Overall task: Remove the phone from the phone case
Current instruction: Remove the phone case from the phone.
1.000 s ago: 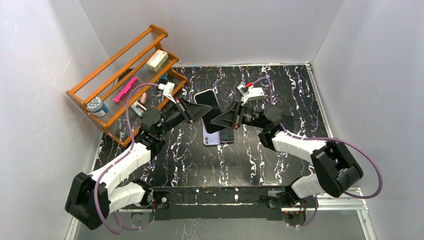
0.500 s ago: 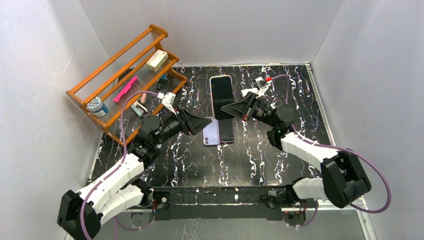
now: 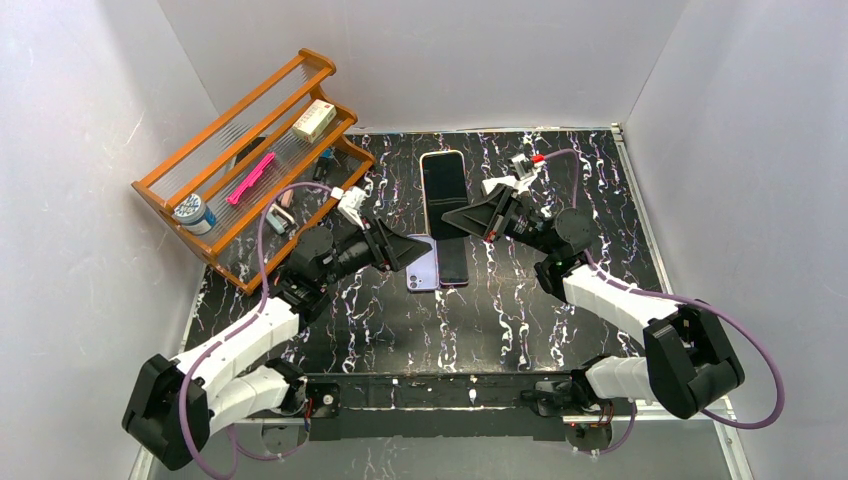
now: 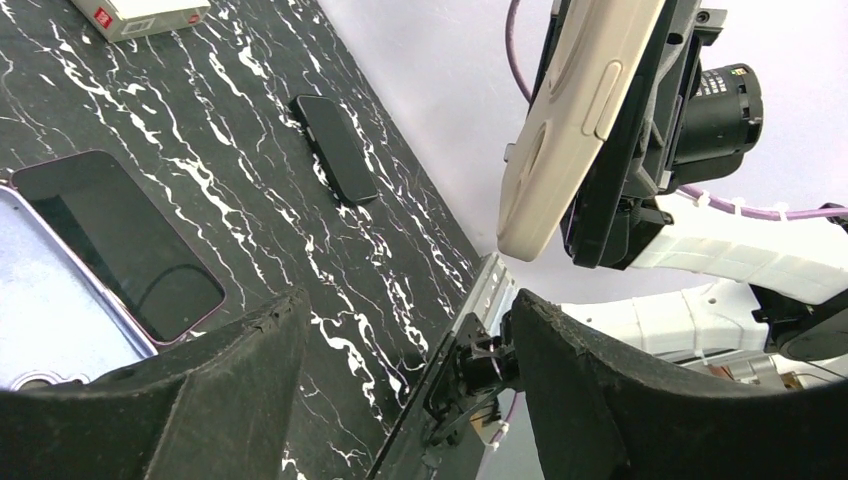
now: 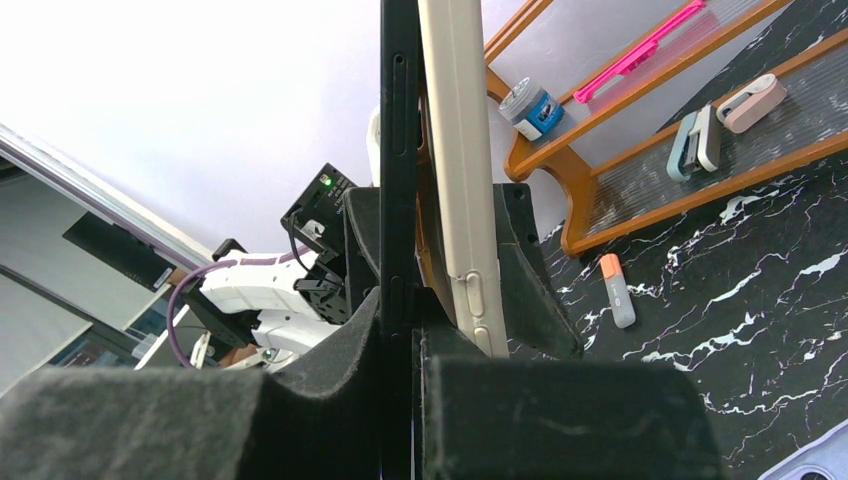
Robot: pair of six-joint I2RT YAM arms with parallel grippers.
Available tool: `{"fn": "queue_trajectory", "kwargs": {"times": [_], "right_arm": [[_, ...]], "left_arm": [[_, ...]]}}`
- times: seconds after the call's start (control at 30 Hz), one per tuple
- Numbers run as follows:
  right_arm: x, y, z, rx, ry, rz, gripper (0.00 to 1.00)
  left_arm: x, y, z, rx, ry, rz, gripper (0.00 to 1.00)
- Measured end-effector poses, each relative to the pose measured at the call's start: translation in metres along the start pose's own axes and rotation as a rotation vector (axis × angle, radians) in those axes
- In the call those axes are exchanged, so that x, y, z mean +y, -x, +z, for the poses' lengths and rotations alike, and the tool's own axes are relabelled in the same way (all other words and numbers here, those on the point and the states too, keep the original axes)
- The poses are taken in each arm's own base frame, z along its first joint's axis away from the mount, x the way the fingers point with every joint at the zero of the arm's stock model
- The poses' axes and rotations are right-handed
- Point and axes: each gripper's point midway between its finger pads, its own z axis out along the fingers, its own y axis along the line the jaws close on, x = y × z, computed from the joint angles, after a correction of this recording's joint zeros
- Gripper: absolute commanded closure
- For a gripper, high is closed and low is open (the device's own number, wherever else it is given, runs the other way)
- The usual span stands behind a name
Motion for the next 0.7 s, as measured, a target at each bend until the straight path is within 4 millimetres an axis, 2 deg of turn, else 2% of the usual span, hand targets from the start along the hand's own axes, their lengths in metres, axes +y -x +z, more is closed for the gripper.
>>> {"fn": "queue_trajectory", "kwargs": {"times": [0.43, 0.7], "right_arm": [[-0.001, -0.003, 0.000, 0.014, 0.002, 0.018, 0.99], [-0.002, -0.010, -0.004, 0.035, 0.003, 0.041, 0.99]], "left_arm": [[-0.007, 0.007, 0.012, -0.012, -0.053, -0.020, 0.32], [-0.013, 0.020, 0.023, -0.043, -0.072, -0.028, 0.48]]}}
